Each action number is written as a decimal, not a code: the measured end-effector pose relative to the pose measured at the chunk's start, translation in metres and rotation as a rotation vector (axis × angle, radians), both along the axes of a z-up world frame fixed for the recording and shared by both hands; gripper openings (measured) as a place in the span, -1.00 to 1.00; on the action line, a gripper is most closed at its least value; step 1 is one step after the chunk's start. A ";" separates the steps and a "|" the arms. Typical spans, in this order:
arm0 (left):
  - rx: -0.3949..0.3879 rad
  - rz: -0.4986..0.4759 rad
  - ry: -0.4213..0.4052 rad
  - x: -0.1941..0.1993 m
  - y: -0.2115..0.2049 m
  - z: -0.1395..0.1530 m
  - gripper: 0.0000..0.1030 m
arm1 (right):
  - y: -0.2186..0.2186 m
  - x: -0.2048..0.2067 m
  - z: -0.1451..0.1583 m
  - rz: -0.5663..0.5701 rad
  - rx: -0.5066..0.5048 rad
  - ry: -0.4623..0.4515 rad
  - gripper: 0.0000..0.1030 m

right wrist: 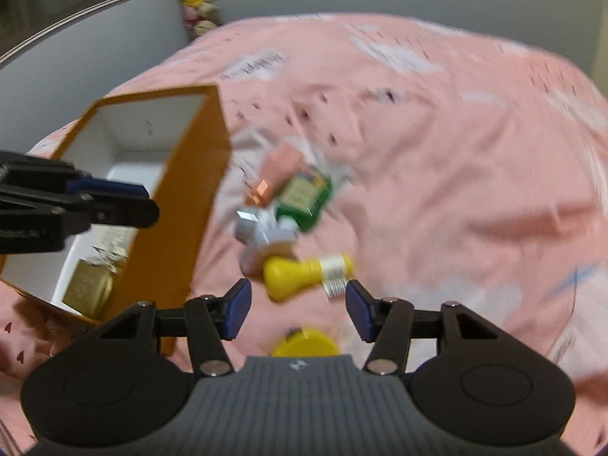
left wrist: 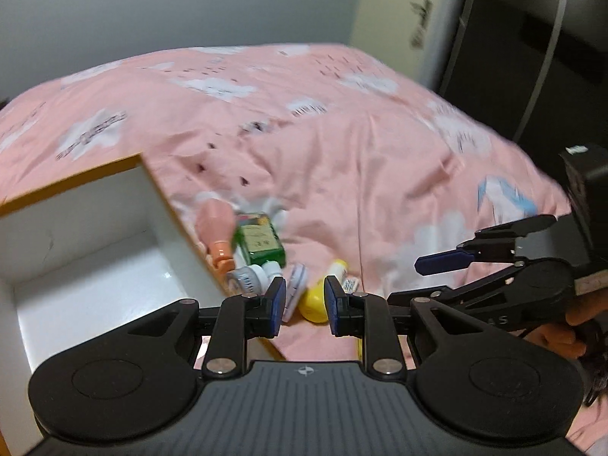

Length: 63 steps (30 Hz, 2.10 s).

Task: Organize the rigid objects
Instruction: 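Lift both tools out of the box toward the cosmetics on the bed, then grasp the white round tin with left tool while right tool grasps yellow-capped tube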

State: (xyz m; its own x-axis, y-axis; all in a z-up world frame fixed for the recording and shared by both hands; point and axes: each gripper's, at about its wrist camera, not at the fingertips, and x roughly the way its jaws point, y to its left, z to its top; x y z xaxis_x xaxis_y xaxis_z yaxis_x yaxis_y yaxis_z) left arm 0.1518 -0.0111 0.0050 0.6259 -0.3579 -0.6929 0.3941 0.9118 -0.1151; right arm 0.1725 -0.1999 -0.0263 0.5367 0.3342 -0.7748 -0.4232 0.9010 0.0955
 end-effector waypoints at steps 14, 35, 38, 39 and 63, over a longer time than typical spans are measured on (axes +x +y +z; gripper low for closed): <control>0.226 -0.155 0.144 0.067 -0.043 -0.042 -0.11 | -0.016 0.047 -0.052 -0.143 0.136 0.139 -0.41; 0.292 -0.149 0.289 0.105 -0.064 -0.077 -0.58 | -0.030 0.072 -0.082 -0.228 0.278 0.231 -0.40; 0.309 -0.149 0.294 0.104 -0.064 -0.078 -0.58 | -0.030 0.080 -0.086 -0.253 0.317 0.265 -0.25; 0.319 -0.147 0.297 0.105 -0.065 -0.078 -0.58 | -0.030 0.083 -0.088 -0.262 0.340 0.280 -0.24; 0.198 -0.071 0.192 0.089 -0.043 -0.055 -0.61 | -0.023 0.086 -0.080 -0.262 0.443 0.254 -1.00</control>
State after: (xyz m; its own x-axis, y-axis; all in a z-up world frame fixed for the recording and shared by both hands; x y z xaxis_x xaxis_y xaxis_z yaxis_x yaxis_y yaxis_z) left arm 0.2412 -0.0540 -0.0499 0.4540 -0.2426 -0.8573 0.4463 0.8947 -0.0168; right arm 0.2587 -0.2228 -0.1062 0.4603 0.5371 -0.7069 -0.1055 0.8237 0.5571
